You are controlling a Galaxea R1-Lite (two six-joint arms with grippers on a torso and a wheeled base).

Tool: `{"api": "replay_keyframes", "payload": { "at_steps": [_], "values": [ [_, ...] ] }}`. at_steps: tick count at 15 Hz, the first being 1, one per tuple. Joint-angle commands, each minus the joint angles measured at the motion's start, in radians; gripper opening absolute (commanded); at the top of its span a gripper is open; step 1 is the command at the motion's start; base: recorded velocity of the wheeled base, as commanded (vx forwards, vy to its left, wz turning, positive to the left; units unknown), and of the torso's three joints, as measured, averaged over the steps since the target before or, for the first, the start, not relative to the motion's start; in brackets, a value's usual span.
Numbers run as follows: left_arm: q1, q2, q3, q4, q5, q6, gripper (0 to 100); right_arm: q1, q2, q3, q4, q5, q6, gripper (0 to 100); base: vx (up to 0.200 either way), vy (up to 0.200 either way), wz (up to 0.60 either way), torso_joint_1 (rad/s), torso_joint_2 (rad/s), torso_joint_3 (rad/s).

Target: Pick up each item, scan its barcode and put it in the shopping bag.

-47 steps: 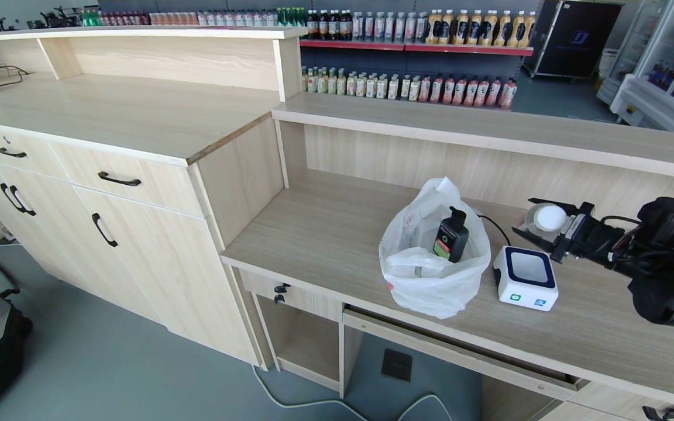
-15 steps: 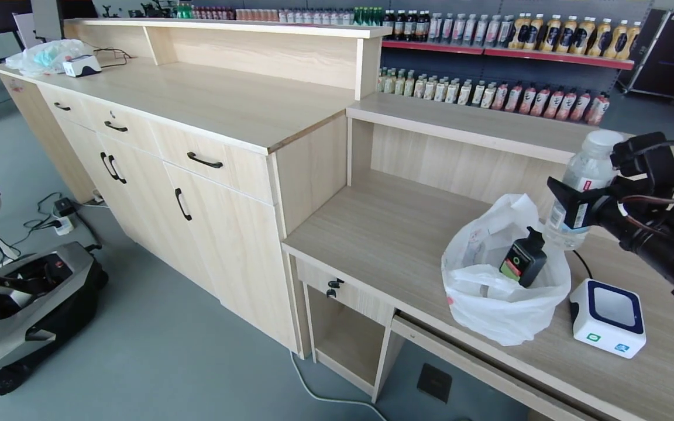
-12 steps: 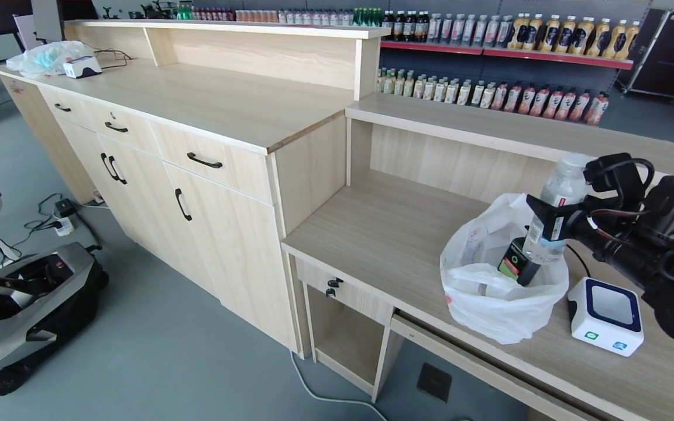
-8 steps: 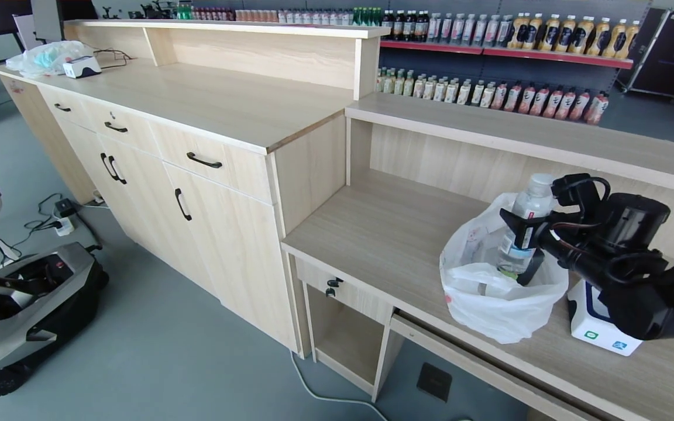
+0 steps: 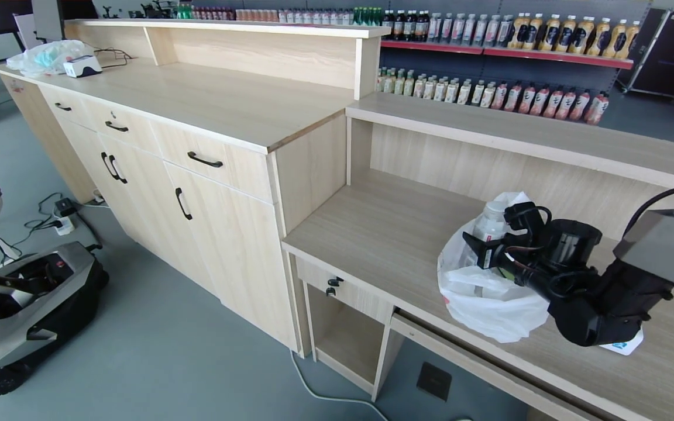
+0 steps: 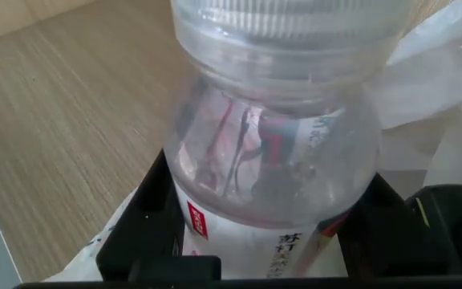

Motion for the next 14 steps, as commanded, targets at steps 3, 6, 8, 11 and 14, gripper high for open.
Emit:
{"api": "replay_keyframes", "payload": {
  "at_steps": [3,6,8,11,14],
  "values": [
    [0.000,0.000,0.000,0.000,0.000,0.000,100,0.002,0.070,-0.006,-0.001,0.001,-0.007,0,0.000,0.000,0.00,0.000,0.00,0.000],
    [0.000,0.002,0.000,0.000,0.000,0.000,100,-0.001,0.067,0.005,0.001,0.001,-0.011,0,0.000,0.000,0.00,0.000,0.00,0.000],
    [0.000,0.002,0.000,0.000,0.000,0.000,100,-0.003,0.055,0.006,0.002,0.001,-0.013,100,0.000,0.000,0.00,0.000,0.00,0.000],
    [0.000,0.002,0.000,0.000,0.000,0.000,100,-0.003,-0.038,0.000,0.015,0.017,-0.010,100,0.000,0.000,0.00,0.000,0.00,0.000],
    [0.000,0.000,0.000,0.000,-0.001,0.000,100,-0.004,-0.214,0.031,0.053,0.093,-0.027,100,0.000,0.000,0.00,0.000,0.00,0.000]
  ]
}}
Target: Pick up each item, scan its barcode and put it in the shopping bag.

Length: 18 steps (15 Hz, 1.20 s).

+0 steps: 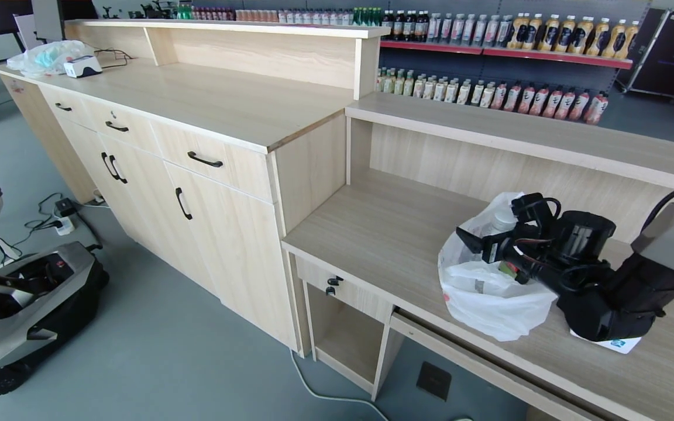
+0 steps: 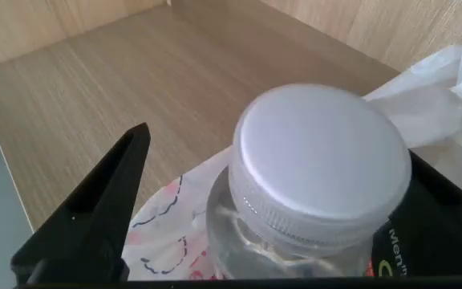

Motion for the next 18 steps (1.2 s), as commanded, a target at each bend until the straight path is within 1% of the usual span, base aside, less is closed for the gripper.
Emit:
{"api": "replay_keyframes", "payload": {
  "at_steps": [1,3,5,6,8,10,12,15,17,18],
  "values": [
    [0.000,0.002,0.000,-0.001,0.000,0.000,100,-0.002,-0.204,0.039,0.042,0.023,-0.039,100,0.000,0.000,0.00,0.000,0.00,0.000],
    [0.000,0.000,0.000,-0.001,0.000,0.000,100,-0.031,-0.323,0.087,0.071,0.026,-0.144,100,0.000,0.000,0.00,0.000,0.00,0.000],
    [0.000,0.002,0.000,-0.001,0.000,0.000,100,-0.067,-0.382,0.093,0.077,0.025,-0.210,100,0.000,0.000,0.00,0.000,0.00,0.000],
    [0.000,0.000,0.000,-0.001,0.000,0.000,100,-0.072,-0.401,0.096,0.083,0.020,-0.233,100,0.000,0.000,0.00,0.000,0.00,0.000],
    [0.000,0.000,0.000,-0.001,0.000,0.000,100,-0.106,-0.474,0.094,0.159,0.019,-0.300,100,0.000,0.000,-0.60,-0.129,0.23,0.117],
    [0.000,0.002,0.000,-0.001,0.000,0.000,100,-0.124,-0.533,0.080,0.238,0.017,-0.300,100,0.000,0.000,-0.60,-0.254,0.48,0.222],
    [0.000,0.002,0.000,-0.001,0.000,0.000,100,-0.135,-0.578,0.039,0.321,0.017,-0.297,100,0.000,0.000,-0.60,-0.281,0.55,0.239],
    [0.000,0.000,0.000,-0.001,0.000,0.000,100,-0.141,-0.647,-0.015,0.409,0.002,-0.276,100,0.000,0.000,-0.60,-0.303,0.55,0.248],
    [0.000,0.000,0.000,-0.001,0.000,0.000,100,-0.167,-0.664,-0.005,0.416,-0.034,-0.266,100,0.000,0.000,0.00,-0.285,0.53,0.232],
    [0.000,0.000,0.000,-0.001,0.000,0.000,100,-0.179,-0.688,0.019,0.429,-0.087,-0.248,100,0.000,0.000,0.00,-0.154,0.28,0.124]
  ]
}}
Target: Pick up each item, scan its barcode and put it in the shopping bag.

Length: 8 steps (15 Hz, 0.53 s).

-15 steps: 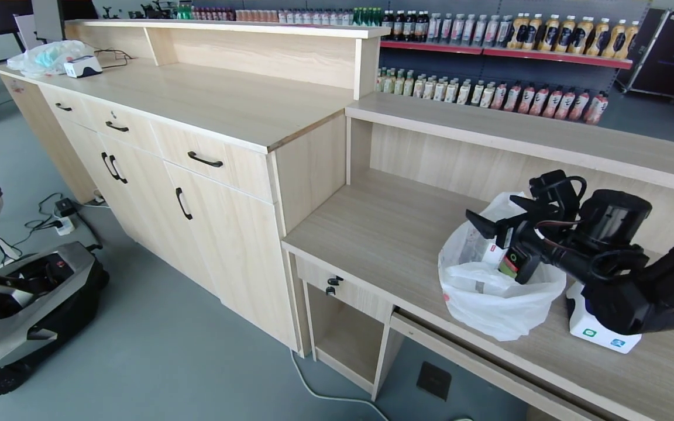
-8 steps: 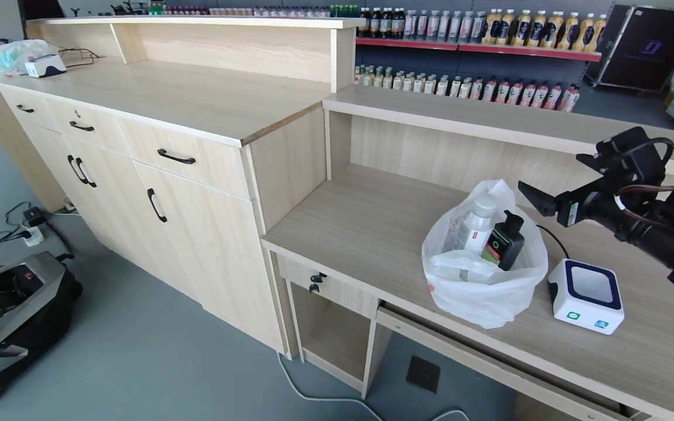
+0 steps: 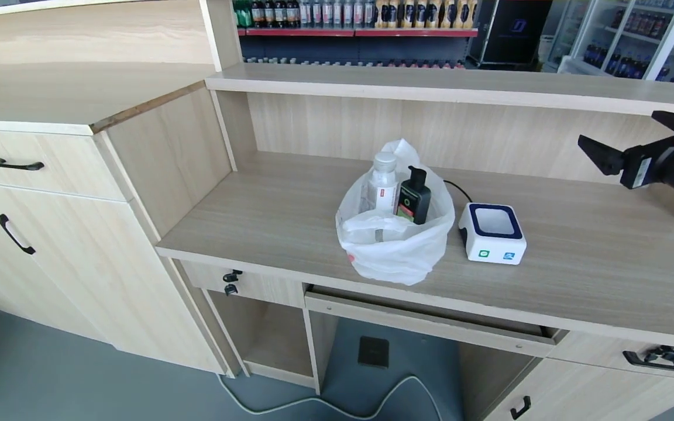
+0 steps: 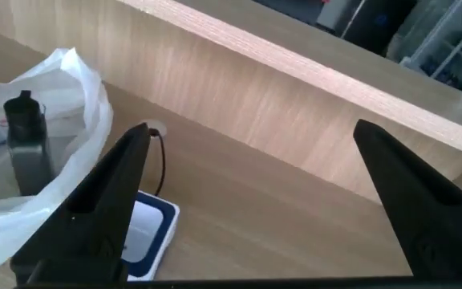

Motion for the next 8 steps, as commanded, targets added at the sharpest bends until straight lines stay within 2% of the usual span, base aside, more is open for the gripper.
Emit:
{"api": "replay_keyframes", "payload": {
  "at_steps": [1,2,3,5,8],
  "values": [
    [0.000,0.000,-0.001,0.000,0.000,0.000,100,-0.015,-0.062,0.031,0.015,-0.114,0.020,100,0.000,0.000,0.00,-0.095,0.16,0.076],
    [0.000,0.002,-0.001,0.000,0.000,0.000,100,-0.015,-0.087,0.049,0.036,-0.191,0.047,100,0.000,0.000,0.00,-0.056,0.10,0.046],
    [0.000,0.000,-0.001,0.000,0.000,0.000,100,-0.015,-0.125,0.091,0.056,-0.217,0.072,100,0.000,0.000,0.00,-0.027,0.06,0.027],
    [0.000,0.000,-0.001,0.000,0.000,0.000,100,-0.013,-0.188,0.220,0.047,-0.217,0.051,100,0.000,0.000,0.00,0.000,0.00,0.000],
    [0.000,0.000,-0.001,0.000,0.000,0.000,100,-0.017,-0.208,0.232,0.035,-0.217,0.043,100,0.000,0.000,0.00,0.000,0.00,0.000]
  ]
}}
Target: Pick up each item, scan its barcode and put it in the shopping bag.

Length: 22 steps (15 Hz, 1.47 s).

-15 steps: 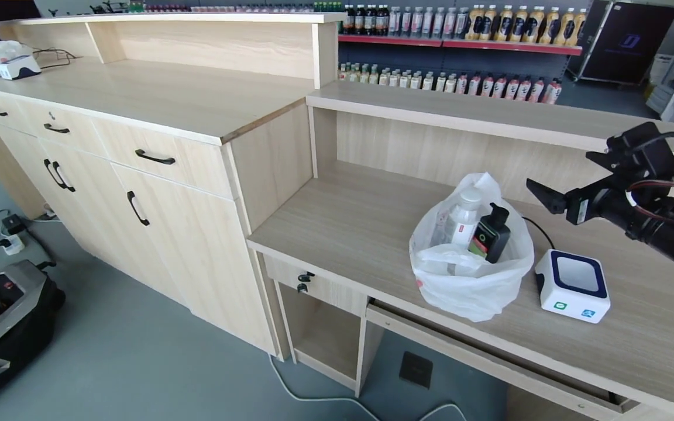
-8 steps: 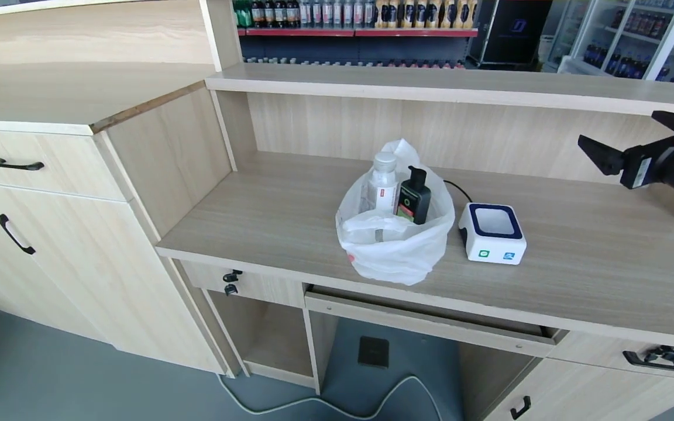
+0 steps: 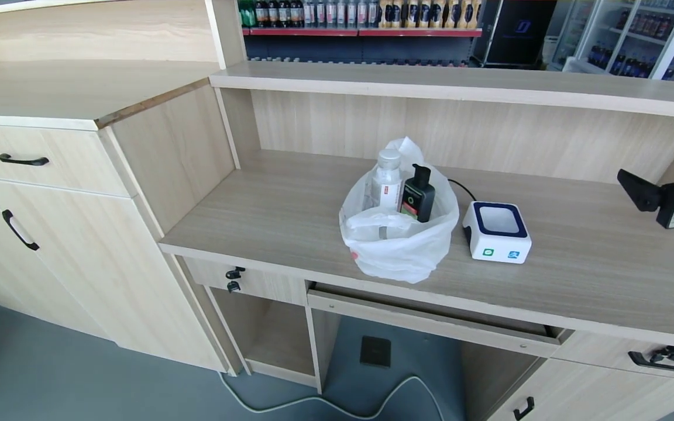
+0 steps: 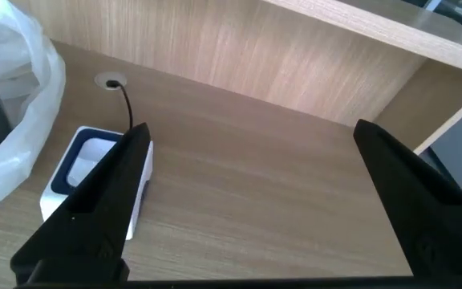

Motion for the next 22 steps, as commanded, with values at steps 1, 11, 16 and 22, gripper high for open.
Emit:
{"api": "replay_keyframes", "payload": {
  "at_steps": [1,11,16,22],
  "values": [
    [0.000,0.002,0.000,0.000,0.000,0.000,100,-0.001,-0.028,0.003,-0.002,0.001,-0.005,100,0.000,0.000,0.00,0.000,0.00,0.000],
    [0.000,0.000,0.000,0.000,0.000,0.000,100,0.000,-0.048,0.006,-0.043,0.041,-0.072,100,0.000,0.000,0.00,0.000,0.00,0.000],
    [0.000,0.000,0.000,0.000,0.000,0.000,100,0.000,-0.053,-0.013,-0.084,0.121,-0.074,100,0.000,0.000,0.00,0.028,-0.05,-0.020],
    [0.000,0.000,0.000,0.000,0.000,0.000,100,-0.003,-0.053,-0.050,-0.071,0.119,-0.046,100,0.000,0.000,0.00,0.278,-0.49,-0.210]
  ]
}}
